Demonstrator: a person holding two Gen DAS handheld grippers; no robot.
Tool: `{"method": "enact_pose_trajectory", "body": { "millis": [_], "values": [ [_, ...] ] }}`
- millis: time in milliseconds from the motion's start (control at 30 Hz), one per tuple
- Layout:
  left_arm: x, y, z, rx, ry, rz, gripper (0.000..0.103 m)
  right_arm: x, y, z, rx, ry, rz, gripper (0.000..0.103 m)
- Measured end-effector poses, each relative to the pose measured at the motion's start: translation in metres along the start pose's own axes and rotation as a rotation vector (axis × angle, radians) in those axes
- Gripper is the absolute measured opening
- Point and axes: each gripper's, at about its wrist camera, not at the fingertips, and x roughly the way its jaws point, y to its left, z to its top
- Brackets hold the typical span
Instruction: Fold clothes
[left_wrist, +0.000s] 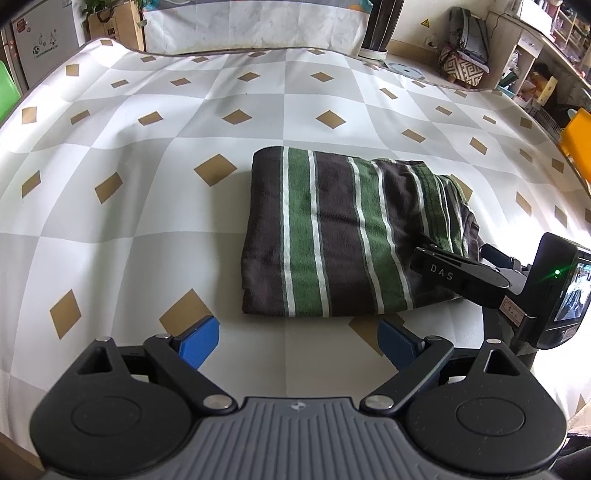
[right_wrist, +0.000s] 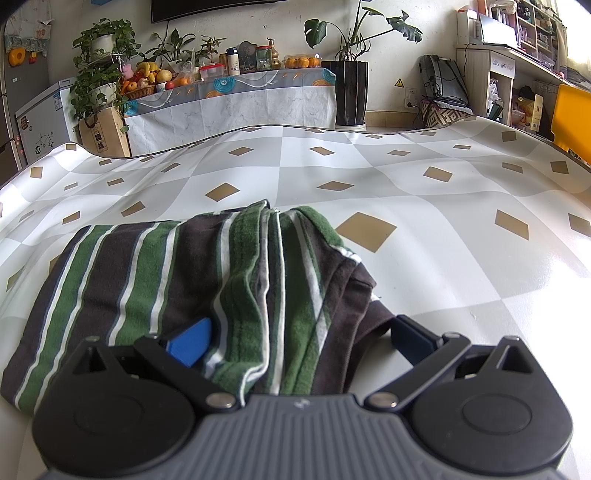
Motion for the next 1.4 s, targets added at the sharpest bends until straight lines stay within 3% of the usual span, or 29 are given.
{"method": "enact_pose_trajectory", "body": {
  "millis": [200,467,733,1400],
  "values": [
    [-0.0036,-0.0027,-0.0001,0.011,-0.011,-0.007,0.093,0.0,-0.0001,0.0,0.0,0.0,0.0,0.103],
    [-0.0007,0.0044,-0.001,-0.005,-0.007,0.036,0.093,0.0,-0.0001,0.0,0.0,0.0,0.0,0.103],
    [0.0026,-0.0005,-0.0054,0.04,0.002,0.067,0.093,0.0001,0.0001,-0.0001,0.0,0.0,0.0,0.103],
    [0.0024,0.0009,-0.005,0.042,0.0,0.071,0.093,0.0,-0.0001,-0.0001,0.0,0.0,0.0,0.103]
  ]
}}
